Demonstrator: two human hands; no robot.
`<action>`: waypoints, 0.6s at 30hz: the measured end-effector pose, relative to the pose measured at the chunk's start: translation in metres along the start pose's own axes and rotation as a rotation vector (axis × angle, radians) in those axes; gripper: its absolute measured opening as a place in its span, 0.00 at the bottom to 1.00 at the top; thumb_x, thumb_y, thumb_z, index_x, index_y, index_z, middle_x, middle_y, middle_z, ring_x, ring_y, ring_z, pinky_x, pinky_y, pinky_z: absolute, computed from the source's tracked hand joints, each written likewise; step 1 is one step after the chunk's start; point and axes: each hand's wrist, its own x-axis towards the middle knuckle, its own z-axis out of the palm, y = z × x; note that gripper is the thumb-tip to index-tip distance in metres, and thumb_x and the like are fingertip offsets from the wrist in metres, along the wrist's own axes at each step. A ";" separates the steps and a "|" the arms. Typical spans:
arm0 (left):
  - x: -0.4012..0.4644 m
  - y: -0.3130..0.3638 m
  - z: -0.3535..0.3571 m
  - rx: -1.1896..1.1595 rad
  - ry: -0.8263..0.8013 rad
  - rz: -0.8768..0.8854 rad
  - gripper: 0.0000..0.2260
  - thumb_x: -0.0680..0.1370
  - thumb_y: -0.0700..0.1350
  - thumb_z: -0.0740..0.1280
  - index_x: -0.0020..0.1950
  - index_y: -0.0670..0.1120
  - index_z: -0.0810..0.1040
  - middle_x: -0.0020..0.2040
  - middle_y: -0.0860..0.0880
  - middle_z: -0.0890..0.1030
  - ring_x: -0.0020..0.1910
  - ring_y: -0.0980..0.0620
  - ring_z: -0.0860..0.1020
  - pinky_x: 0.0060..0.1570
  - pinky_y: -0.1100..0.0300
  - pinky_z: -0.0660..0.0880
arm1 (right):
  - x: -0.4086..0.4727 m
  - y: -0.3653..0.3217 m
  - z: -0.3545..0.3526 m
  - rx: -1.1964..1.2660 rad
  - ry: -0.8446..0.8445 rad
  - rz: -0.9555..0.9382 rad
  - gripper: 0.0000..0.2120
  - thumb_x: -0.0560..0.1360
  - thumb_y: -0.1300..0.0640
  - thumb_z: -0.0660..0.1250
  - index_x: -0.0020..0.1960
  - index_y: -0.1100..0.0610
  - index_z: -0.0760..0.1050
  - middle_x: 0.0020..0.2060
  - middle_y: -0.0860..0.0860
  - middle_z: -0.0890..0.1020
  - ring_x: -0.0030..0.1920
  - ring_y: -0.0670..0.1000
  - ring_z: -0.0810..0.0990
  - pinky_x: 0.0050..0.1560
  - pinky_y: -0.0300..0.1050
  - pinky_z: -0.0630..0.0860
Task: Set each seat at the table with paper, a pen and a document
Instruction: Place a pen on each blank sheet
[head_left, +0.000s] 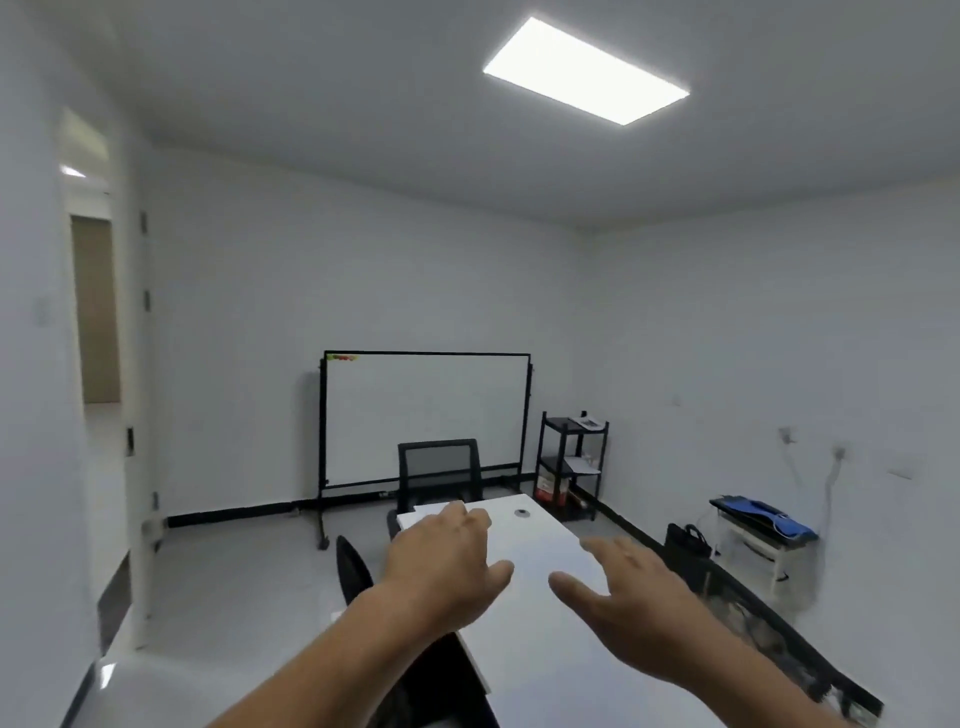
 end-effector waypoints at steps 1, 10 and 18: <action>0.002 -0.029 -0.011 0.003 0.012 -0.029 0.27 0.82 0.64 0.63 0.78 0.53 0.72 0.72 0.52 0.76 0.69 0.47 0.78 0.65 0.49 0.78 | 0.015 -0.029 0.007 0.003 0.012 -0.036 0.39 0.79 0.25 0.55 0.83 0.46 0.63 0.79 0.44 0.69 0.79 0.50 0.66 0.77 0.53 0.67; 0.019 -0.208 -0.077 0.055 0.063 -0.193 0.27 0.82 0.64 0.65 0.77 0.51 0.74 0.70 0.50 0.78 0.65 0.46 0.80 0.63 0.47 0.79 | 0.108 -0.212 0.048 0.085 -0.011 -0.224 0.36 0.81 0.29 0.60 0.83 0.46 0.63 0.79 0.44 0.69 0.79 0.49 0.65 0.76 0.50 0.66; 0.069 -0.302 -0.104 0.087 0.106 -0.305 0.25 0.83 0.63 0.65 0.76 0.51 0.74 0.70 0.50 0.77 0.65 0.46 0.80 0.63 0.48 0.80 | 0.198 -0.290 0.076 0.104 -0.004 -0.350 0.37 0.80 0.29 0.59 0.83 0.46 0.62 0.76 0.43 0.71 0.77 0.47 0.66 0.73 0.47 0.68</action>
